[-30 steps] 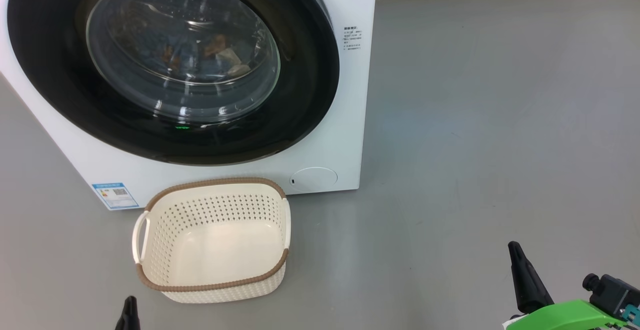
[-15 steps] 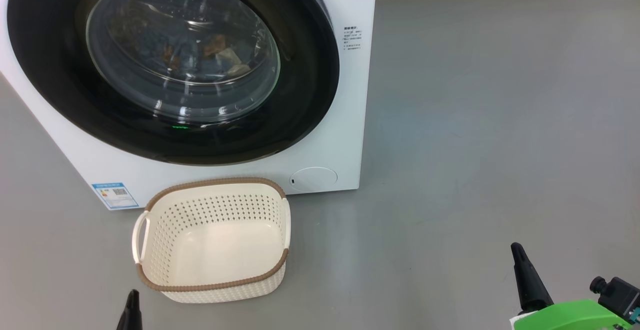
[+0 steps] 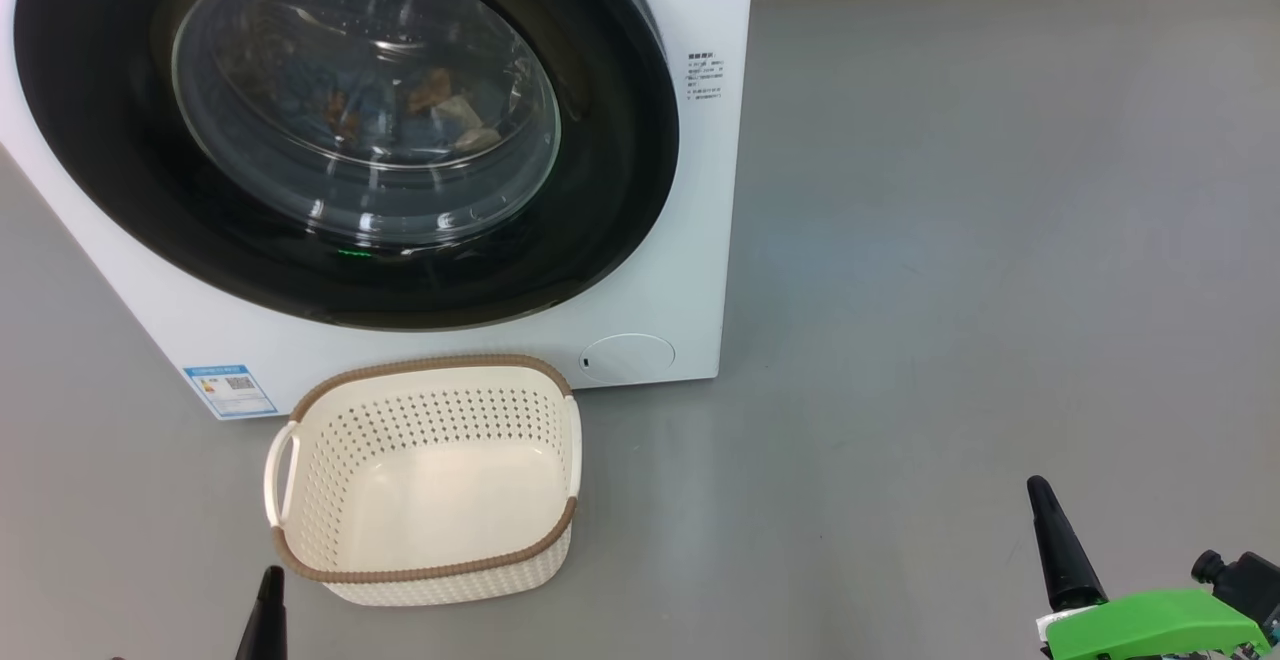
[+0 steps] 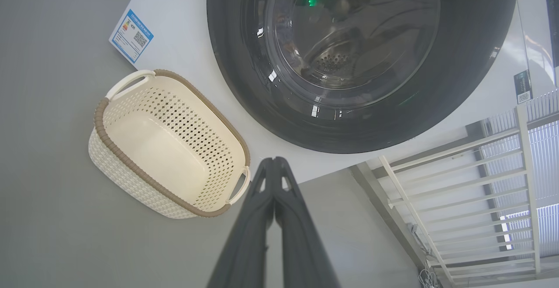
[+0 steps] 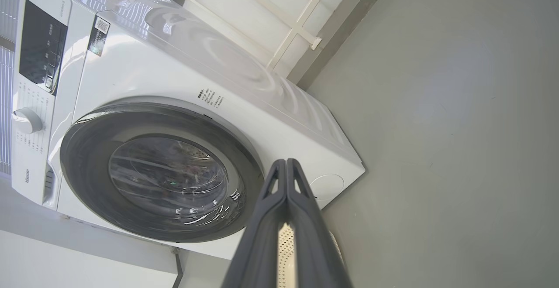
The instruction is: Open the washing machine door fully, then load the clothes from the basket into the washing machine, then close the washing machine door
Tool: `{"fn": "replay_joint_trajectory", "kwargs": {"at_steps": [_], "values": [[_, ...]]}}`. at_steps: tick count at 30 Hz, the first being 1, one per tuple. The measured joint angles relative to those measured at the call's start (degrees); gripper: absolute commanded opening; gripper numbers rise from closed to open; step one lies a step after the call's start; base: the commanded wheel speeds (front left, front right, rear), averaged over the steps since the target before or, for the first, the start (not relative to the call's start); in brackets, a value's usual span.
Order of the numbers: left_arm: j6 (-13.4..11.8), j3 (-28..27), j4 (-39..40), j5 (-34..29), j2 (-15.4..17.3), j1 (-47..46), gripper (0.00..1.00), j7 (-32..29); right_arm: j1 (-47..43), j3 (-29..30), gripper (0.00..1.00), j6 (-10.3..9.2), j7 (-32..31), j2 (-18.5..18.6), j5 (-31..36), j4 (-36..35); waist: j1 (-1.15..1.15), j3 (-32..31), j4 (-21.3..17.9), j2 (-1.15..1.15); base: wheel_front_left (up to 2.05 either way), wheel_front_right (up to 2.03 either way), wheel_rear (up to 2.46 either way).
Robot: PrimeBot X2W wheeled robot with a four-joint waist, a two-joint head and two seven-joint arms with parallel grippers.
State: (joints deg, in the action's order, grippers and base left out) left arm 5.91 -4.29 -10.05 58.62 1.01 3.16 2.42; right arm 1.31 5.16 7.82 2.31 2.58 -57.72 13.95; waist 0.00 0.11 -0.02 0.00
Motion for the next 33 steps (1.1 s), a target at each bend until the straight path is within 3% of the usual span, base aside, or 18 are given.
{"fn": "replay_joint_trajectory", "kwargs": {"at_steps": [33], "values": [[0.77,-0.18,-3.21,20.65,0.25,-3.78,0.00,-5.53,1.36,1.45,0.00,-0.25,-5.35,-0.05,-21.26,0.92,0.00,0.04,0.01,0.00,0.00,0.00,0.00]]}}
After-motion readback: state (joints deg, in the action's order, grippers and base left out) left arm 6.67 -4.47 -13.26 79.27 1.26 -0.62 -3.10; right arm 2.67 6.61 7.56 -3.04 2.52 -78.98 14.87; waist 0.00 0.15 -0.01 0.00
